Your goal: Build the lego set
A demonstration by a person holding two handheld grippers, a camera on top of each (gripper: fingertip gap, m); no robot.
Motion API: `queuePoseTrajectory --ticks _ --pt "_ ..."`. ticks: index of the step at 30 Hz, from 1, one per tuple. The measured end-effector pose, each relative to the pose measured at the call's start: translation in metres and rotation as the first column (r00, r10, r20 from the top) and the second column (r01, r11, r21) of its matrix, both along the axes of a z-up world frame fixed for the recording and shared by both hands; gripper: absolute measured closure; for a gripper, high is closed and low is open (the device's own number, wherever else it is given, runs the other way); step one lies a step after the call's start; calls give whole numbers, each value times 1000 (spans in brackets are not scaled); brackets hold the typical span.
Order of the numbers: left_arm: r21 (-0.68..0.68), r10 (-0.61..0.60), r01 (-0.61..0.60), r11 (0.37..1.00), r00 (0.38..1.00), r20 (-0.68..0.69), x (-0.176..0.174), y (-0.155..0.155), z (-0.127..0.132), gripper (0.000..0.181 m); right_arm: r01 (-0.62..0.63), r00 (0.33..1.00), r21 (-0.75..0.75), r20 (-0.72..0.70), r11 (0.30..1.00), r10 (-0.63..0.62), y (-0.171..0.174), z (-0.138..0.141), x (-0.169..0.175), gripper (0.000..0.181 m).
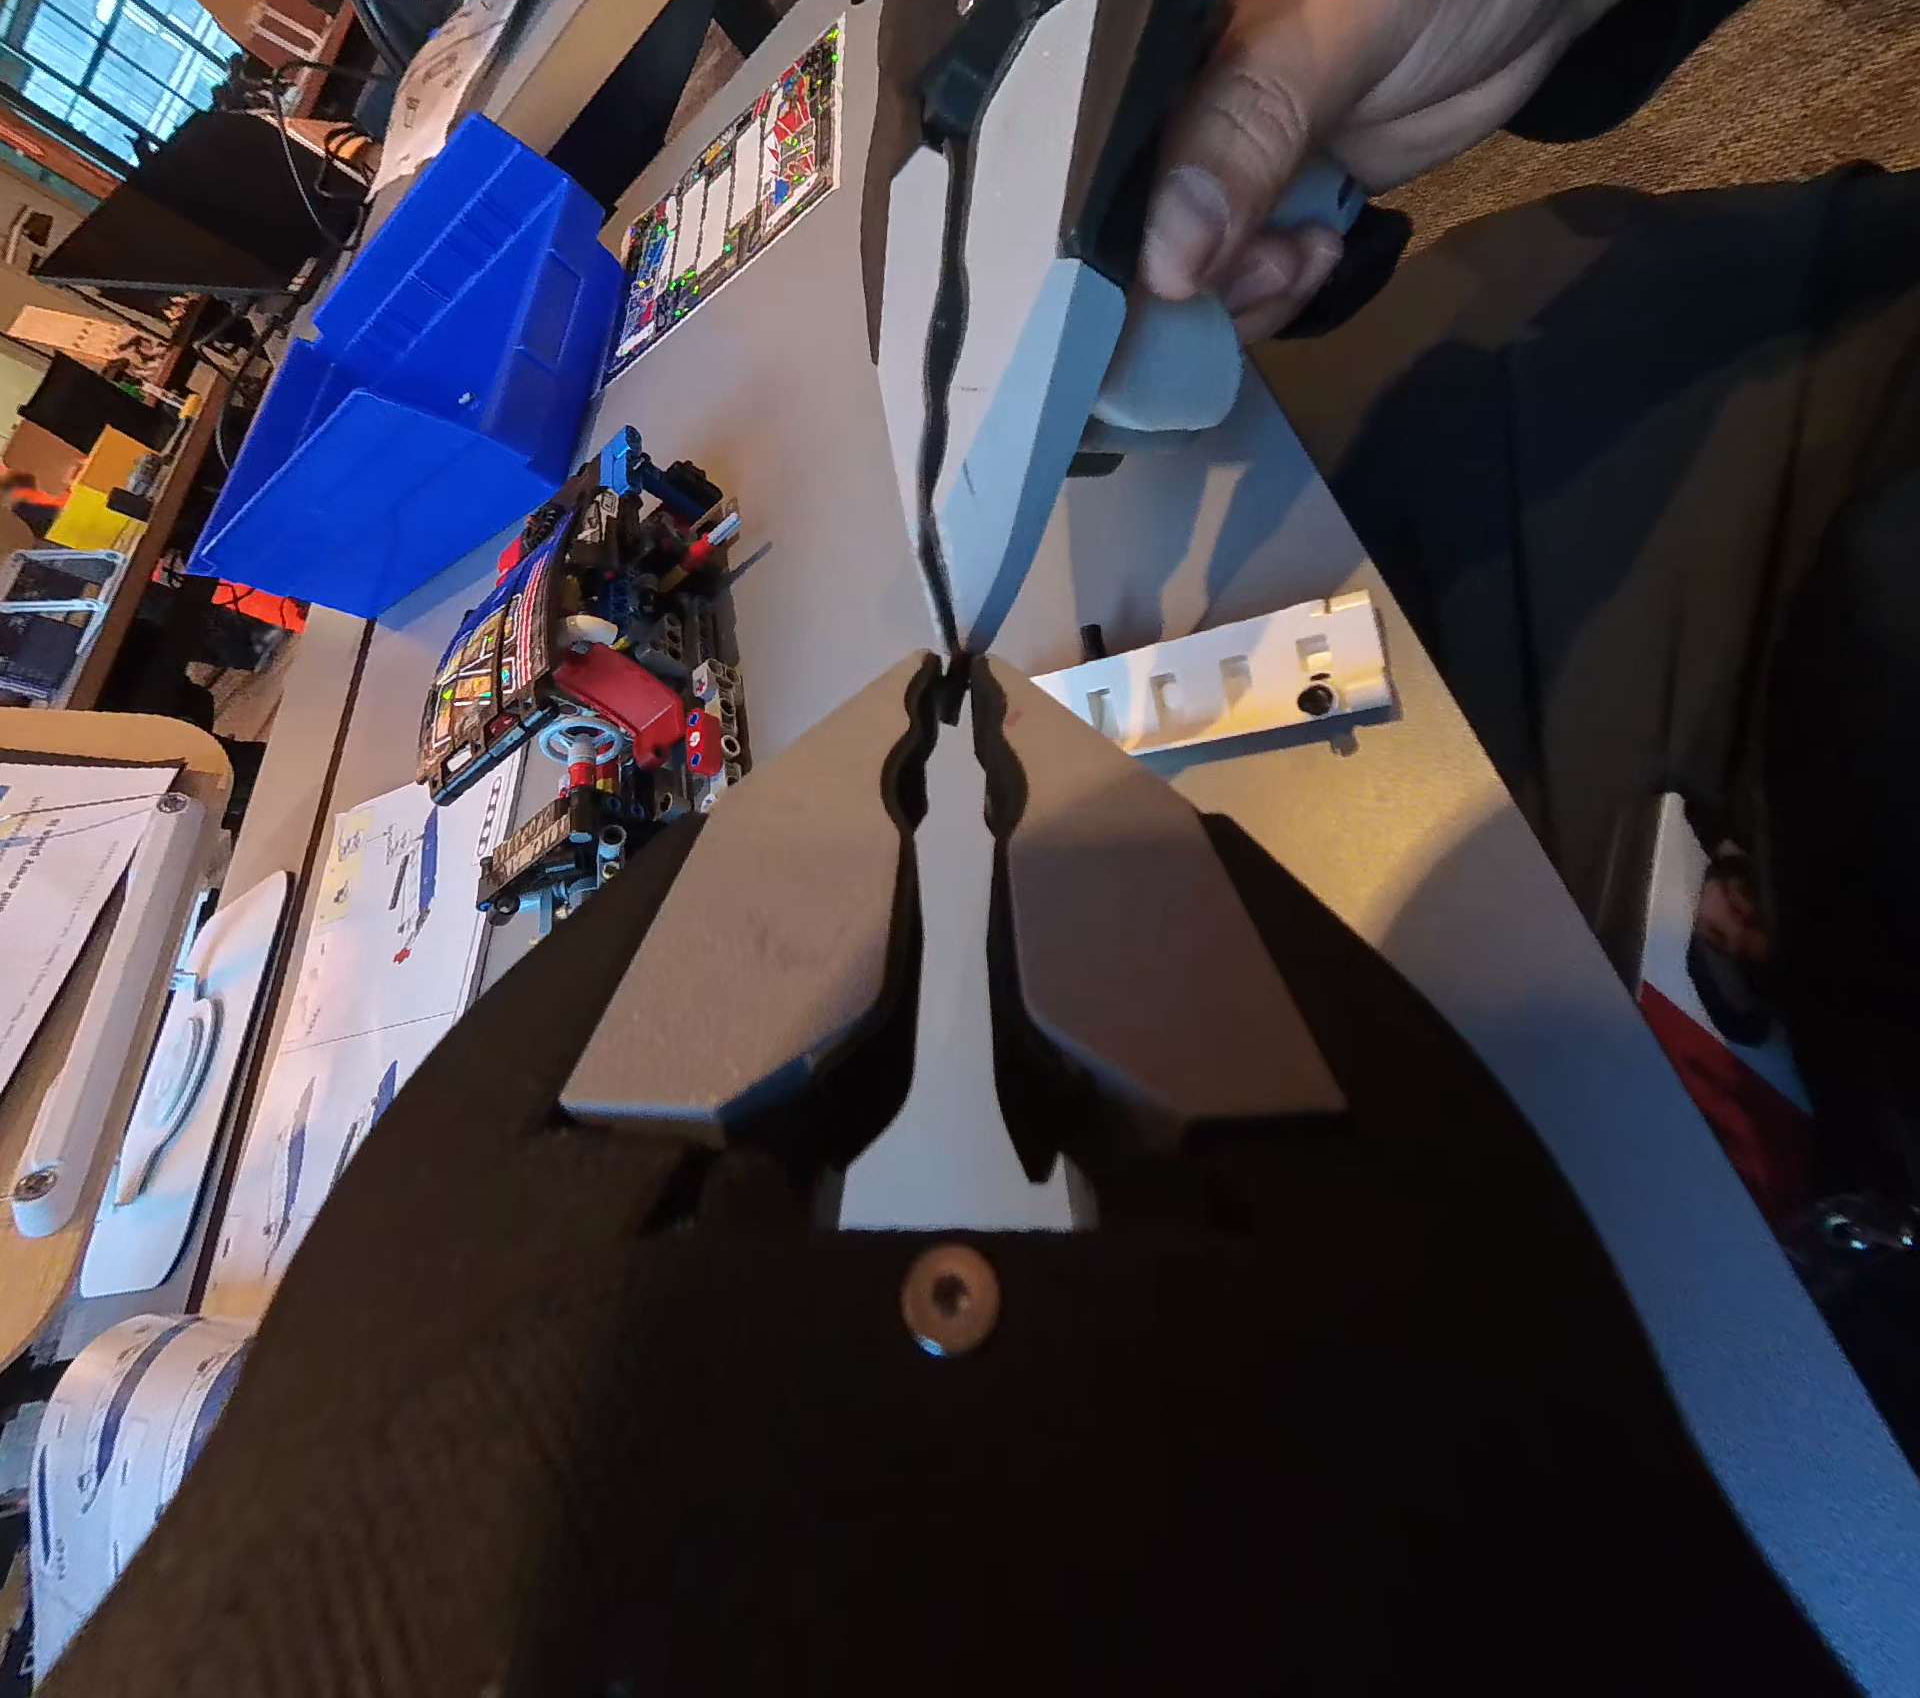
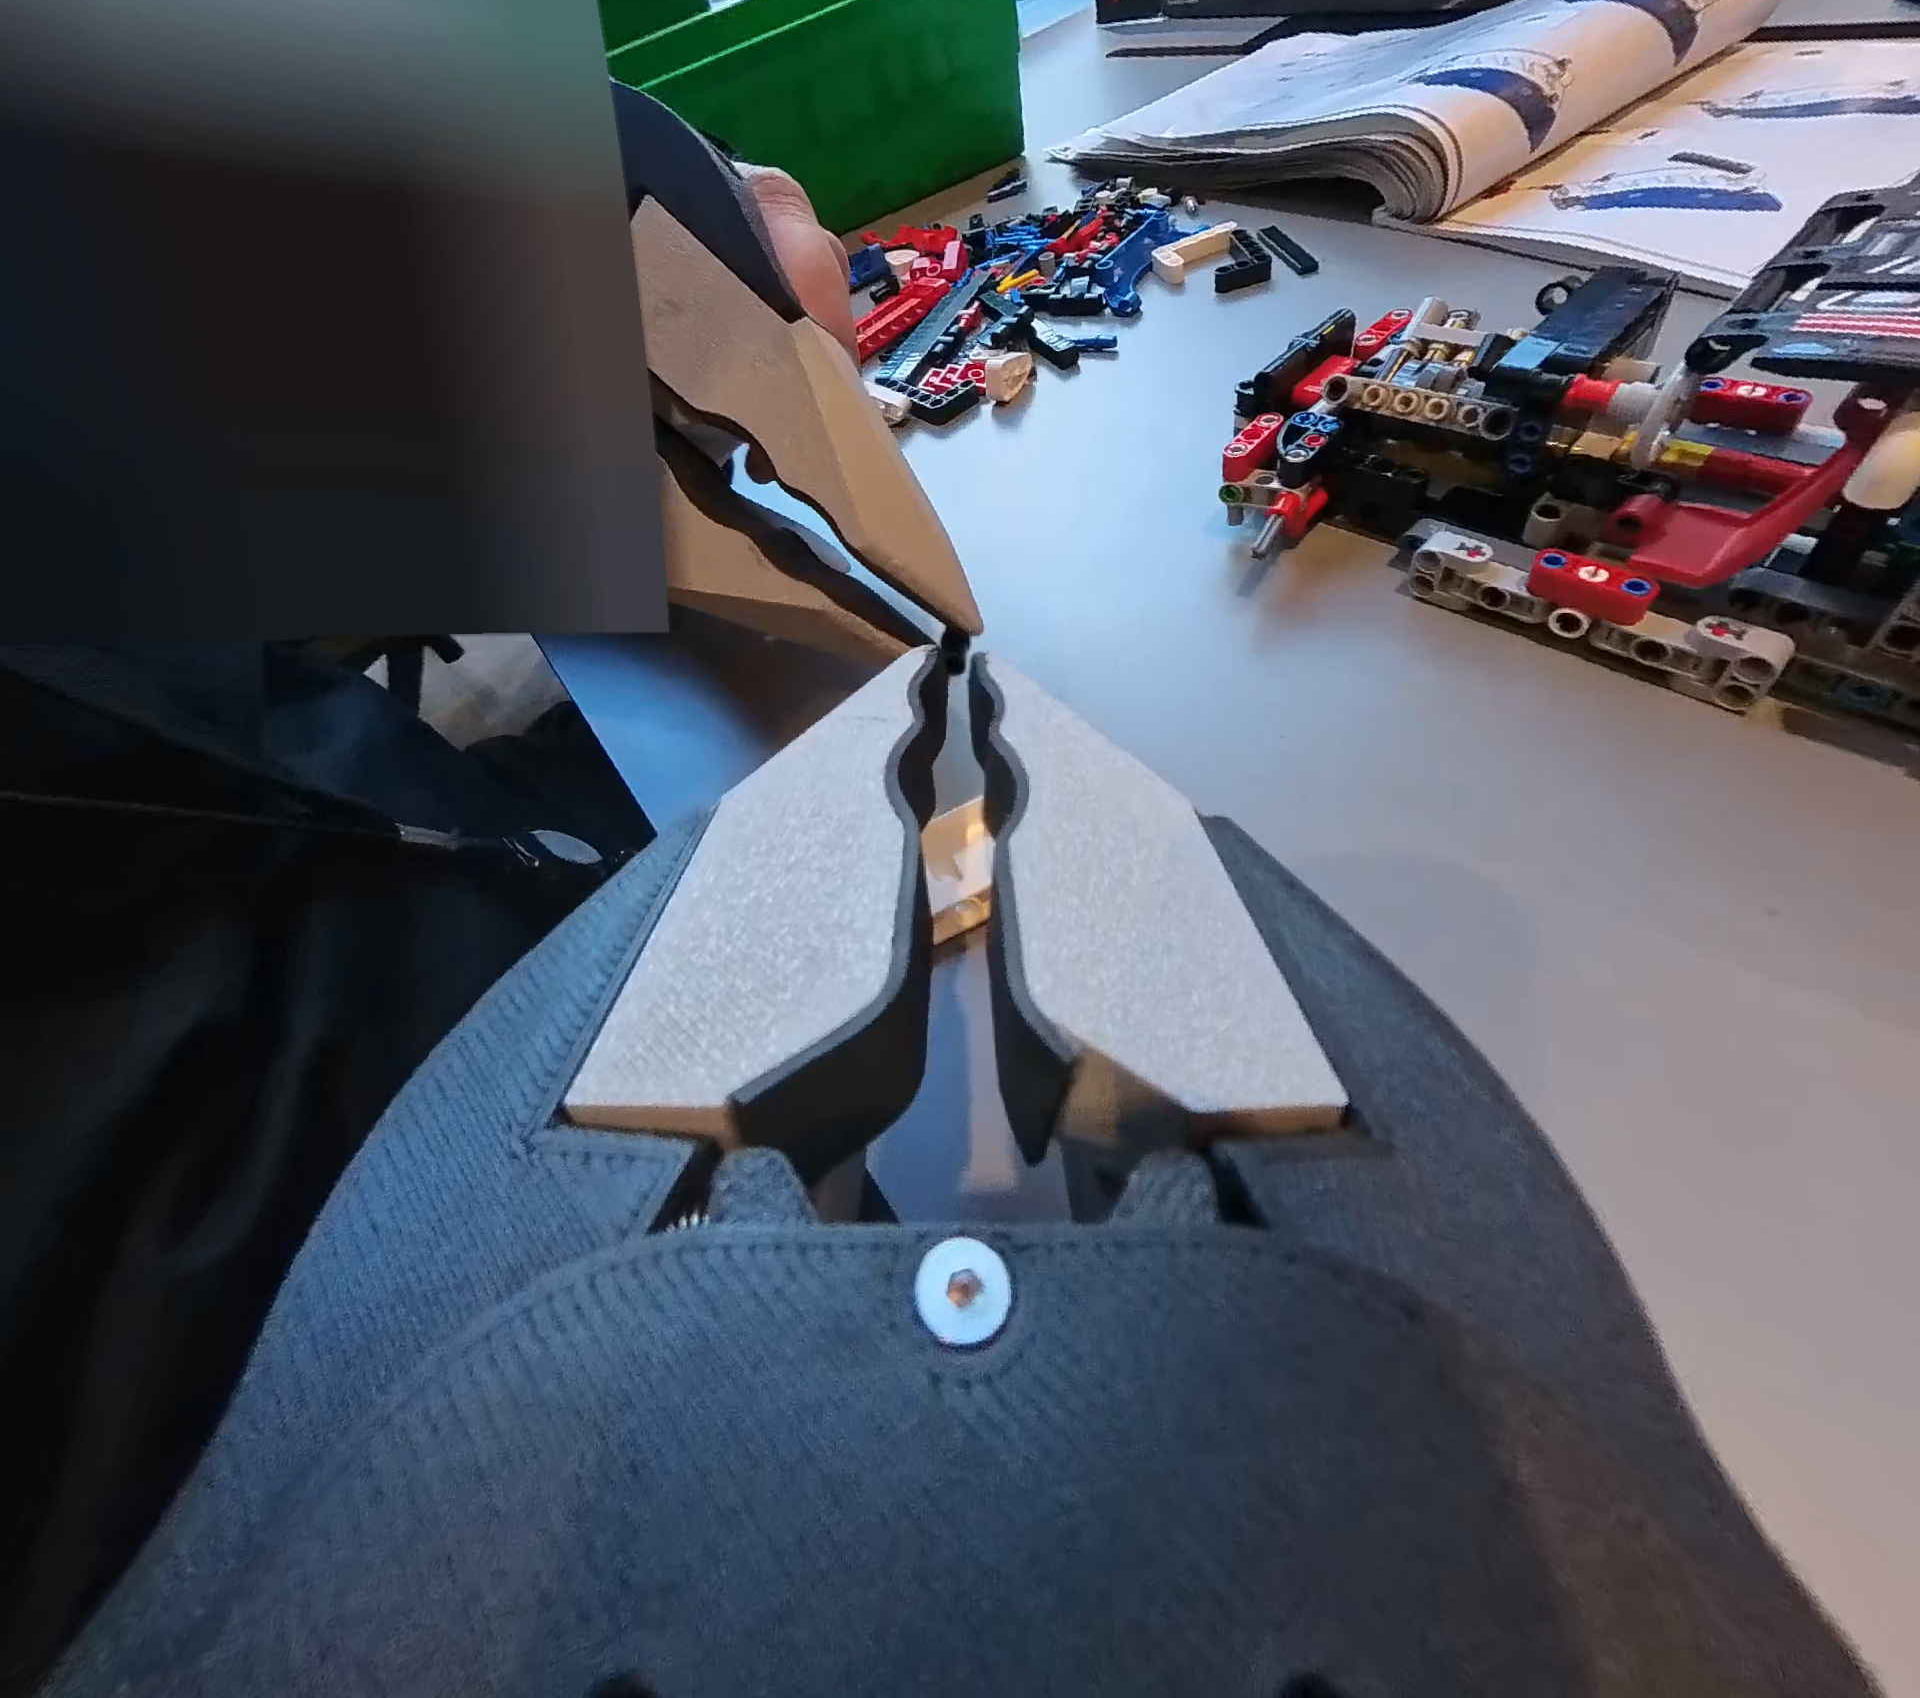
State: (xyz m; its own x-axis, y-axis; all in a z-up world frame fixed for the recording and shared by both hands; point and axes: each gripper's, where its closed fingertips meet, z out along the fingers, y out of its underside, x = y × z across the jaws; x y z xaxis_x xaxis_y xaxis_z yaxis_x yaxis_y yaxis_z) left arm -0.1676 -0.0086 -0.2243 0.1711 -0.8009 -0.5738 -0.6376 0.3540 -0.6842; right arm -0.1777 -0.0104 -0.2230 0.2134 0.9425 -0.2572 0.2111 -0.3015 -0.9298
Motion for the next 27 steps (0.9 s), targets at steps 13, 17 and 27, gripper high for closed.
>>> queuePoseTrajectory --ticks 13,17,27 --pt "27 -30 30 999 1000 3 0 -4 1 179 -53 998 -86 -22 995 51 -5 1 -1 181" --pt "-44 -25 26 999 999 27 0 -3 -2 178 -44 999 -65 -2 997 44 -4 -1 -1 181" --pt "-97 -36 34 995 999 -21 -5 -2 -15 171 -57 998 -66 38 996 59 -5 -8 1 181"
